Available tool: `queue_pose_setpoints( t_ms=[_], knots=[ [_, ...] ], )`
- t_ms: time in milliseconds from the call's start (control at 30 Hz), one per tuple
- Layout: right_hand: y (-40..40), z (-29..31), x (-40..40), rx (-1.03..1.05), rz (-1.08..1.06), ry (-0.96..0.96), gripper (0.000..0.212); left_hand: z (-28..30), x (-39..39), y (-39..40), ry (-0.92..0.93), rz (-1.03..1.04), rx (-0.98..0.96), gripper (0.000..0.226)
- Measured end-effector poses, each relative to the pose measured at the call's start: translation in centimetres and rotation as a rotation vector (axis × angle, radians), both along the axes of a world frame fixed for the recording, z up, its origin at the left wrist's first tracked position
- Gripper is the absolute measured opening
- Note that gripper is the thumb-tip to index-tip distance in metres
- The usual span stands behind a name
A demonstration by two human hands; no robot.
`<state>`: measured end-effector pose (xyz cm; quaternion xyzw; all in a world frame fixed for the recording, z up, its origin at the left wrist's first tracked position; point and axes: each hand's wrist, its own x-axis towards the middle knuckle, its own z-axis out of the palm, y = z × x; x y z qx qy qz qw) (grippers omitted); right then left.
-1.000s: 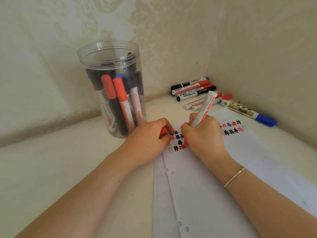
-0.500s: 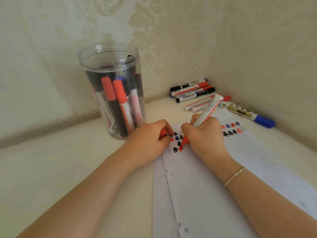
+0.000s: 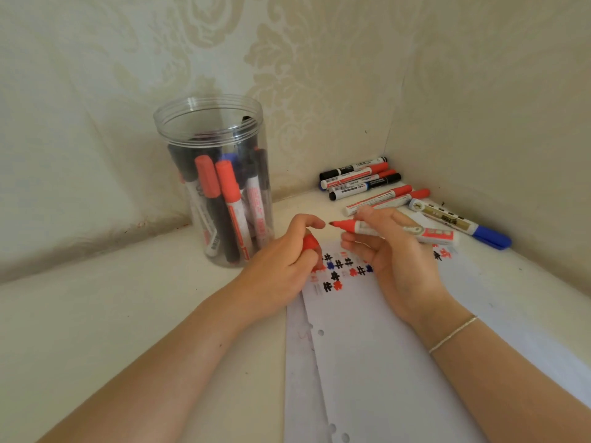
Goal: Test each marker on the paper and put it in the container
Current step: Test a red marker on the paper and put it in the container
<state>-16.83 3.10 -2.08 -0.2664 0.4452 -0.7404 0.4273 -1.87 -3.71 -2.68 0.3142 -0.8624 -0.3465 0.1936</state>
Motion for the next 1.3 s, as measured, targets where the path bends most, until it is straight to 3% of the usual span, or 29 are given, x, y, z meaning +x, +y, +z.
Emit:
queue_pose_setpoints(
  t_ms=[133, 433, 500, 567, 633, 733, 967, 1300],
  knots=[
    [0.1, -0.1, 0.1, 0.008, 0.036, -0.006, 0.019, 0.1, -0.1, 0.3, -0.025, -0.024, -0.011, 0.039],
    [0.1, -0.5, 0.3, 0.073, 0.105, 0.292, 0.017, 0.3, -0.2, 1.0, -0.045, -0.062, -0.088, 0.030],
    [0.3, -0.3, 0.3, 0.068, 0.171, 0.269, 0.024, 0.4, -0.1, 1.1, 0.003, -0.070, -0.095, 0.022],
    [0.3, -0.1, 0.2, 0.036, 0.222, 0.128, 0.039, 0.5, 0.0, 0.9, 0.049, -0.048, -0.104, 0.018],
    [0.3, -0.1, 0.1, 0.009, 0.163, 0.038, 0.045, 0.6, -0.1, 0.8, 0.104, -0.005, -0.122, 0.019],
    [0.2, -0.1, 0.1, 0.009, -0.094, 0.110, 0.012, 0.6, -0.3, 0.8, 0.138, 0.054, -0.145, 0.024],
    [0.2, 0.4, 1.2, 0.080, -0.197, 0.503, 0.022, 0.1, -0.8, 0.9, 0.209, 0.190, -0.034, 0.021],
    [0.2, 2.3, 1.2, 0.087, -0.240, 0.438, 0.024, 0.9, -1.7, 2.5, 0.285, 0.159, -0.100, 0.017]
  ],
)
